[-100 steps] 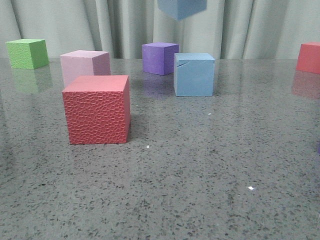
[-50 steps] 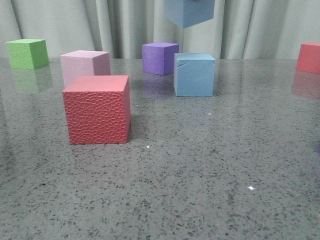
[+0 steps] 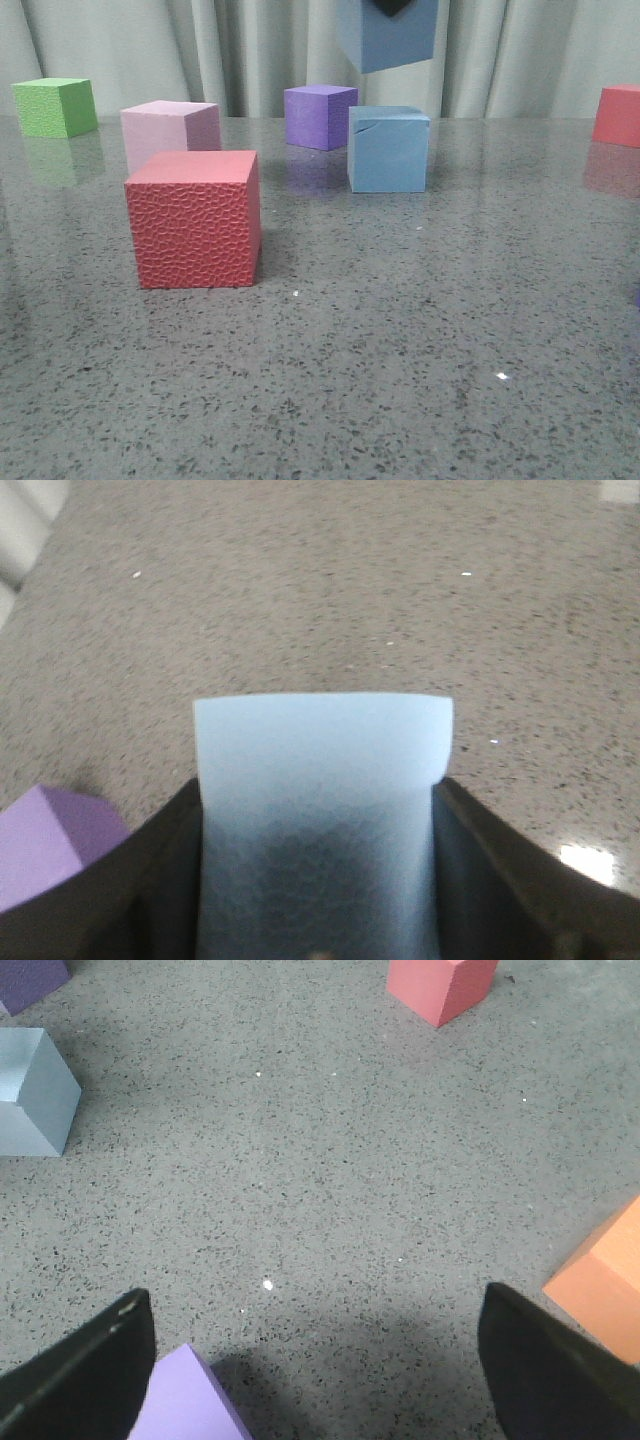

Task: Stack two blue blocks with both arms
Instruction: 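Lift the light blue cube and carry it above the placed blue cube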

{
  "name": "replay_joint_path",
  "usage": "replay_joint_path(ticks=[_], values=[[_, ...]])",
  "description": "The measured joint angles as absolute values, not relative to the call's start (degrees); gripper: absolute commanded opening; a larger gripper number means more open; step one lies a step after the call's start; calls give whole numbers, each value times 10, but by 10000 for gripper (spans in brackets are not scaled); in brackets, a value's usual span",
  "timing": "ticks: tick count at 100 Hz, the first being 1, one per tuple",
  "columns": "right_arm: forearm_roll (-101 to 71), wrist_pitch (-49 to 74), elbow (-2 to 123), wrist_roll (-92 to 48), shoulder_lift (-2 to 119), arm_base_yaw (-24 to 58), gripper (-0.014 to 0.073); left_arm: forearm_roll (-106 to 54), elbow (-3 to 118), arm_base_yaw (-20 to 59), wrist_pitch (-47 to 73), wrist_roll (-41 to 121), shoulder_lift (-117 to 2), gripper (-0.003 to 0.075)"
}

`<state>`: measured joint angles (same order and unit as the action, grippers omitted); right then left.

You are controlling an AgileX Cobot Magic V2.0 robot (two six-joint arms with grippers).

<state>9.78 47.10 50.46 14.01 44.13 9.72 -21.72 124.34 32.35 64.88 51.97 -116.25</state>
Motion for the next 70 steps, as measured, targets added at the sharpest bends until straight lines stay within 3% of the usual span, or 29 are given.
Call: replay_joint_path(ticks=[70], values=[[98,471,505,140,441,97,646,-223,1243,324,658,577,-1162,188]])
